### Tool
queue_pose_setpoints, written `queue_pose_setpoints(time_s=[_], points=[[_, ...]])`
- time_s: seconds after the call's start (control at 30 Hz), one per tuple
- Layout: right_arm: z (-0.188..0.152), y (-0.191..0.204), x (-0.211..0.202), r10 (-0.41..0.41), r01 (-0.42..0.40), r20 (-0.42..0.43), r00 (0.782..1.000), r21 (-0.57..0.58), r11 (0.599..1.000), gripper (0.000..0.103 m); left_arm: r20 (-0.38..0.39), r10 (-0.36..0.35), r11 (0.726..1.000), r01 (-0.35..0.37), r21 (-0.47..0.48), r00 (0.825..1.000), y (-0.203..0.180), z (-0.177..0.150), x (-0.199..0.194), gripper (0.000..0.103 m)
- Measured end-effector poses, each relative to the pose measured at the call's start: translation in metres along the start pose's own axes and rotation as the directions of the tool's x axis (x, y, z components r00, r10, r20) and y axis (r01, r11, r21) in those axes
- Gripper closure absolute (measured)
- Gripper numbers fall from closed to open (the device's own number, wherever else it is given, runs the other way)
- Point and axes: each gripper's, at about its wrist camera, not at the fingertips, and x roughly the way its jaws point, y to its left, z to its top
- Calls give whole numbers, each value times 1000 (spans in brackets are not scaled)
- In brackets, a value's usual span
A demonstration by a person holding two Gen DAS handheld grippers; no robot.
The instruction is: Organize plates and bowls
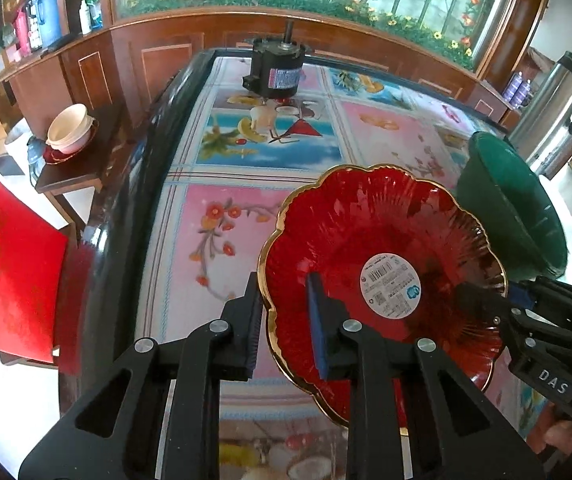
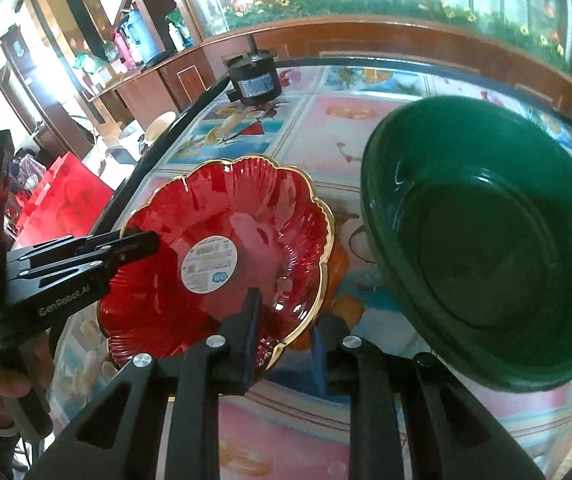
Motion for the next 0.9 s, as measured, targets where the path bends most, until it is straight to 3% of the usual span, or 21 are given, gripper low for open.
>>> queue_pose_setpoints(time_s=[0.47,0.7,0.9], points=[[-12,31,-46,5,1,72,997,-77,997,81,76,-4,1000,6,-19,997,-4,-33,-77,82],[-37,39,-77,48,-39,102,994,-87,995,79,115,-17,999,20,-25,993,-14,-62,-122,82],[-63,48,-103,42,-27,121,992,-127,992,78,122,-15,1000,18,-23,992,-25,-99,-147,82]])
